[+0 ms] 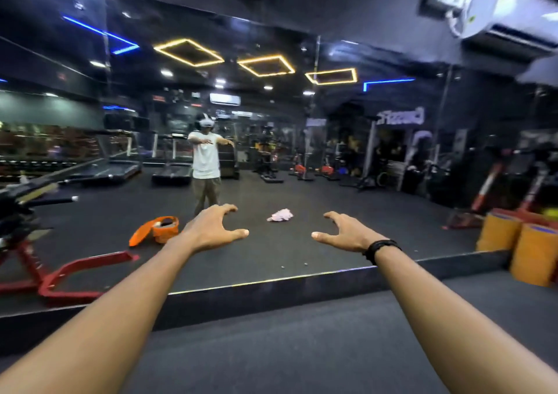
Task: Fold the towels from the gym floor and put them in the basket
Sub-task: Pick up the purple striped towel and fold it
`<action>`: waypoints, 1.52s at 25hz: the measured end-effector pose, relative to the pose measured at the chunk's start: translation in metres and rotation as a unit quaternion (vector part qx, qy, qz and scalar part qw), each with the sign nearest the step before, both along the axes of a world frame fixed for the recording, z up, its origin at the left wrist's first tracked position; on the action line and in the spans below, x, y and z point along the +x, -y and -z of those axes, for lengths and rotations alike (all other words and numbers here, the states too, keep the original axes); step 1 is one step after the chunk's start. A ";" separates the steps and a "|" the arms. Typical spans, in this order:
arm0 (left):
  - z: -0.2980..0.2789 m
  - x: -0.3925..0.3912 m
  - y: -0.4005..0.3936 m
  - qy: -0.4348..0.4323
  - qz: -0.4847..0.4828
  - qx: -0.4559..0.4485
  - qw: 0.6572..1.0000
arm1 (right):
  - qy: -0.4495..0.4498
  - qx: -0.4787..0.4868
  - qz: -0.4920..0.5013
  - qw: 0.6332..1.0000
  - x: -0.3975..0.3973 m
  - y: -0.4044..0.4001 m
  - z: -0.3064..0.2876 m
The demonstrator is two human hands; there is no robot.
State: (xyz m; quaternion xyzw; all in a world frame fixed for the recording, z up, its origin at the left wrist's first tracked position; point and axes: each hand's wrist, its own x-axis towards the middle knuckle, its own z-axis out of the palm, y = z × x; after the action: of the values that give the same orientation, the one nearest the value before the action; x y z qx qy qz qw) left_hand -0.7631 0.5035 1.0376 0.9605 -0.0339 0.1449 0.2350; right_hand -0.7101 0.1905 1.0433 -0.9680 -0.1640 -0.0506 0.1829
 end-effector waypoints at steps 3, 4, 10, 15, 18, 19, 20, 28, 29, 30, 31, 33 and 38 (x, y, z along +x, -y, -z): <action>0.006 0.030 0.106 -0.005 0.067 0.004 0.998 | -0.006 0.000 0.065 0.998 -0.003 0.113 0.003; 0.008 0.038 0.139 -0.004 0.083 0.005 0.997 | -0.009 0.004 0.084 0.996 -0.006 0.148 0.004; 0.021 0.084 0.310 -0.018 0.184 0.022 0.983 | -0.029 0.004 0.185 0.982 -0.038 0.329 0.016; 0.029 0.118 0.443 -0.036 0.275 0.035 0.960 | -0.037 0.013 0.278 0.960 -0.065 0.445 0.036; 0.040 0.150 0.525 -0.047 0.335 0.044 0.940 | -0.054 0.019 0.340 0.939 -0.075 0.505 0.047; 0.043 0.161 0.552 -0.052 0.355 0.045 0.932 | -0.057 0.020 0.361 0.931 -0.074 0.524 0.050; 0.047 0.174 0.579 -0.056 0.374 0.045 0.925 | -0.057 0.021 0.383 0.922 -0.072 0.545 0.053; 0.062 0.279 0.783 -0.080 0.501 0.020 0.862 | -0.065 0.031 0.515 0.854 -0.036 0.681 0.056; 0.063 0.289 0.809 -0.088 0.515 0.018 0.852 | -0.065 0.038 0.529 0.846 -0.033 0.695 0.055; 0.066 0.297 0.836 -0.093 0.530 0.018 0.843 | -0.067 0.047 0.543 0.836 -0.032 0.708 0.055; 0.068 0.302 0.858 -0.097 0.542 0.017 0.834 | -0.069 0.052 0.555 0.827 -0.033 0.719 0.056; 0.078 0.302 0.905 -0.109 0.571 0.026 0.813 | -0.080 0.061 0.582 0.807 -0.044 0.741 0.063; 0.120 0.265 1.016 -0.139 0.644 0.073 0.748 | -0.115 0.082 0.647 0.749 -0.097 0.803 0.102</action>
State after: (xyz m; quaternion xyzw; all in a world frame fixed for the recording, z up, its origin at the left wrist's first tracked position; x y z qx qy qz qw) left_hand -0.4979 -0.5124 0.9171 0.7343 -0.6222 -0.1794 0.2039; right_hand -0.8071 -0.6128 0.9413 -0.8221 0.5291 -0.0580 0.2021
